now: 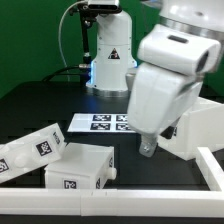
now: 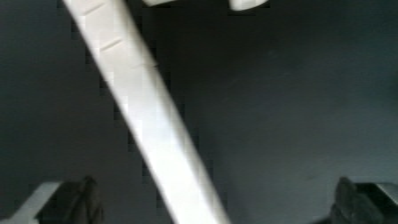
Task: Assemble drawer
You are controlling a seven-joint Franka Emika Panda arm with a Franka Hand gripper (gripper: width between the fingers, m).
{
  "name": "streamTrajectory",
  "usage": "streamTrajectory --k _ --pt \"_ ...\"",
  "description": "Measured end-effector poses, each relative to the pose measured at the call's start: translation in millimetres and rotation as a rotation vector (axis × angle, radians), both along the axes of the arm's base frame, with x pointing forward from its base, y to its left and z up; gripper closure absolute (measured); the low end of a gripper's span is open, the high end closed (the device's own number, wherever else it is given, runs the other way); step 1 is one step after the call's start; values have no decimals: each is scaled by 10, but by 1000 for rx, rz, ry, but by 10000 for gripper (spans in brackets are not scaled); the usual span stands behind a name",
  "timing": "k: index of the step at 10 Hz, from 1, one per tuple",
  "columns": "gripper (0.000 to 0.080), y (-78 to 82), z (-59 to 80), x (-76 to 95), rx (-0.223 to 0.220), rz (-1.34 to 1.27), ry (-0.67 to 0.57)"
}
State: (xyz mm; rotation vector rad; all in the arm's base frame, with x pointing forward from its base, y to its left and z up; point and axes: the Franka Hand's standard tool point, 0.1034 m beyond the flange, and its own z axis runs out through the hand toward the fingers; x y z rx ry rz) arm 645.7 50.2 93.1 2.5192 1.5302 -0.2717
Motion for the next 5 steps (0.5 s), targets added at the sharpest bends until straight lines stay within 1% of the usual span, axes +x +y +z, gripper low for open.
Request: streamTrajectory --k 1,2,3,4,5 --pt "150 70 -14 -26 -23 0 39" --pt "150 111 -32 -34 -33 2 60" --pt "150 80 -85 -84 -69 6 102" --pt "150 -60 -192 -79 -114 5 131" --pt "150 -219 -237 -44 -156 -10 137"
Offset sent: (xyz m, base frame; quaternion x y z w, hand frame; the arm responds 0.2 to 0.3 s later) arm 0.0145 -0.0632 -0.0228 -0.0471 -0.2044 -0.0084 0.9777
